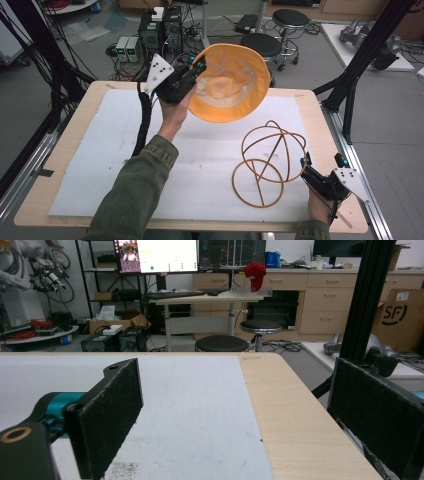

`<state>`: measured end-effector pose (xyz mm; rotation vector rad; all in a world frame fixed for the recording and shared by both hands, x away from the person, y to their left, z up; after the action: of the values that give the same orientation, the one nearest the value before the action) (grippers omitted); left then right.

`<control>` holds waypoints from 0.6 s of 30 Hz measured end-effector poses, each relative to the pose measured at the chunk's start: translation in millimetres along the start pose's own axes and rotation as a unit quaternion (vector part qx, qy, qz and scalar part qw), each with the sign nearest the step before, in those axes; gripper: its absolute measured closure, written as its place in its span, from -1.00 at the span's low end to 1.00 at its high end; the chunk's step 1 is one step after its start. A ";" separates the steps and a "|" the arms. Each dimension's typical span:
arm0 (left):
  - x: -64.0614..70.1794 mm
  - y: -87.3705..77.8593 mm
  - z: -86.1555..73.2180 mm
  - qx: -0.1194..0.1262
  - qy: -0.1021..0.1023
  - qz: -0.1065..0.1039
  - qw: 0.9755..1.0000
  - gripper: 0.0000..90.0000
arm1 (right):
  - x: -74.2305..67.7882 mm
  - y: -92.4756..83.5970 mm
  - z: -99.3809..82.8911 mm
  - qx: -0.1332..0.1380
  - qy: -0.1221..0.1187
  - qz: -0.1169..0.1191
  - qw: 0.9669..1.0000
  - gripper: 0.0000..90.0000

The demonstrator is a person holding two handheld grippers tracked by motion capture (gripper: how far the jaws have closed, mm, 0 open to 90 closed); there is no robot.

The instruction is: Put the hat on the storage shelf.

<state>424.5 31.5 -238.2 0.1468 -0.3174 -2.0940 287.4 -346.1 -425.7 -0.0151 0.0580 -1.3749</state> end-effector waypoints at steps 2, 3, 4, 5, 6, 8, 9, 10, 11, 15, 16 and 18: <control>17.3 5.4 0.6 0.003 -0.005 -0.014 1.000 0.94 | -0.8 0.7 -1.1 -0.007 -0.002 0.001 1.000 -0.86; 23.2 6.8 0.8 0.004 -0.007 -0.021 1.000 0.94 | -1.0 1.1 -1.5 -0.008 -0.003 0.002 1.000 -0.86; 23.2 6.8 0.8 0.004 -0.007 -0.021 1.000 0.94 | -1.1 1.8 -1.6 -0.006 -0.004 0.002 1.000 -0.86; 34.5 9.4 1.3 0.004 -0.008 -0.035 0.999 0.94 | -1.3 2.1 -1.7 -0.007 -0.004 0.003 1.000 -0.86; 34.5 9.4 1.3 0.004 -0.008 -0.035 0.999 0.94 | -1.3 2.1 -1.7 -0.007 -0.004 0.003 1.000 -0.86; 44.4 11.4 1.4 0.005 -0.008 -0.044 0.999 0.94 | -1.7 2.2 -2.1 -0.010 -0.002 0.005 1.000 -0.86; 52.2 12.9 1.2 0.004 -0.005 -0.050 0.999 0.94 | -1.0 2.4 -2.0 -0.010 -0.002 0.003 1.000 -0.86; 52.2 12.9 1.2 0.004 -0.005 -0.050 0.999 0.94 | -0.8 2.8 -1.9 -0.007 -0.001 0.004 1.000 -0.86; 61.2 14.6 0.4 0.002 0.000 -0.060 0.998 0.94 | -0.4 2.4 -2.1 -0.009 0.001 0.003 1.000 -0.86; 72.8 17.0 -1.1 -0.002 -0.002 -0.078 0.997 0.94 | 1.9 2.1 -2.4 -0.009 0.004 0.002 1.000 -0.86; 75.2 17.5 -1.2 -0.002 -0.002 -0.081 0.997 0.94 | 2.2 2.3 -2.5 -0.008 0.007 0.002 1.000 -0.86; 79.1 18.2 -0.9 -0.002 0.000 -0.088 0.996 0.94 | 3.6 2.1 -2.8 -0.008 0.005 0.001 1.000 -0.86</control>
<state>398.8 -45.3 -232.1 0.1764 -0.3092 -2.2687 290.0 -349.1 -428.7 -0.0215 0.0786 -1.3720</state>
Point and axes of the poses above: each handheld gripper's, and its own axes: y roughly forward along the jaws, z roughly out of its top, x roughly to its right, the point moved 5 cm from there along y, roughly forward along the jaws, and after that the axes turned 13 degrees about z, right-handed, at the moved point
